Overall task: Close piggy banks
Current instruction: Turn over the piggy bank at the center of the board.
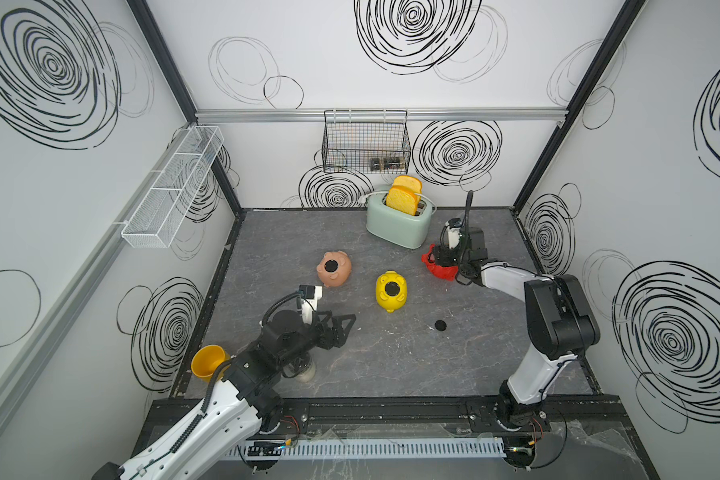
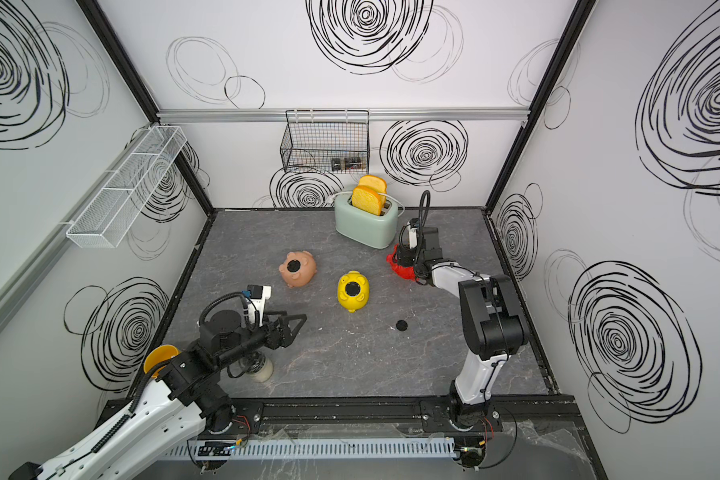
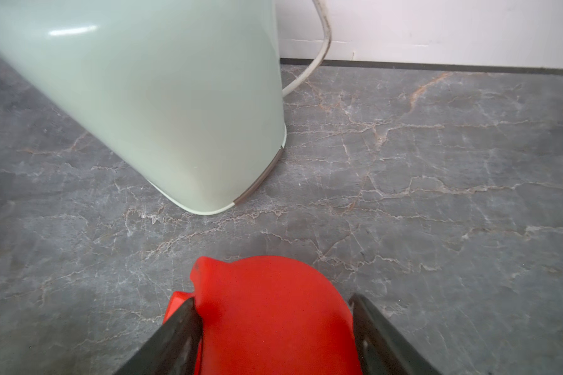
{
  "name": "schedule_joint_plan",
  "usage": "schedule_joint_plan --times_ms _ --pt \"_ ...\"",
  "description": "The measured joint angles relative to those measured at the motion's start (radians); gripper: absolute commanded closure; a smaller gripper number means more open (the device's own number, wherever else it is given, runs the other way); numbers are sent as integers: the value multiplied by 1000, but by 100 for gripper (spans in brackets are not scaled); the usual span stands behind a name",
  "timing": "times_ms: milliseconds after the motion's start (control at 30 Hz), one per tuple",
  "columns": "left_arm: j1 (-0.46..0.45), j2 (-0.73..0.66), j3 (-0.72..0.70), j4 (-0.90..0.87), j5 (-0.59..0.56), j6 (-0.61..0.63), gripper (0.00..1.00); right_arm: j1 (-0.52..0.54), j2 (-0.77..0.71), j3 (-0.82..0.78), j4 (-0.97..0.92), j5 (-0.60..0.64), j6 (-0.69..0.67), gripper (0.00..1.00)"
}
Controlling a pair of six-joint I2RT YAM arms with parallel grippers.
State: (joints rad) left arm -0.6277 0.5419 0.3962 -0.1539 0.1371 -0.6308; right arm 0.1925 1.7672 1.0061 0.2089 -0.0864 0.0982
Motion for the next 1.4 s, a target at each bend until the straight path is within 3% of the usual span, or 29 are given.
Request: schedule_joint_plan --times_ms 633,1400 --pt "-13 -1 0 0 -1 0 6 -168 9 -27 -11 -346 227 36" --pt "-22 -2 0 -2 -8 2 5 -219 9 -27 -30 -420 307 25"
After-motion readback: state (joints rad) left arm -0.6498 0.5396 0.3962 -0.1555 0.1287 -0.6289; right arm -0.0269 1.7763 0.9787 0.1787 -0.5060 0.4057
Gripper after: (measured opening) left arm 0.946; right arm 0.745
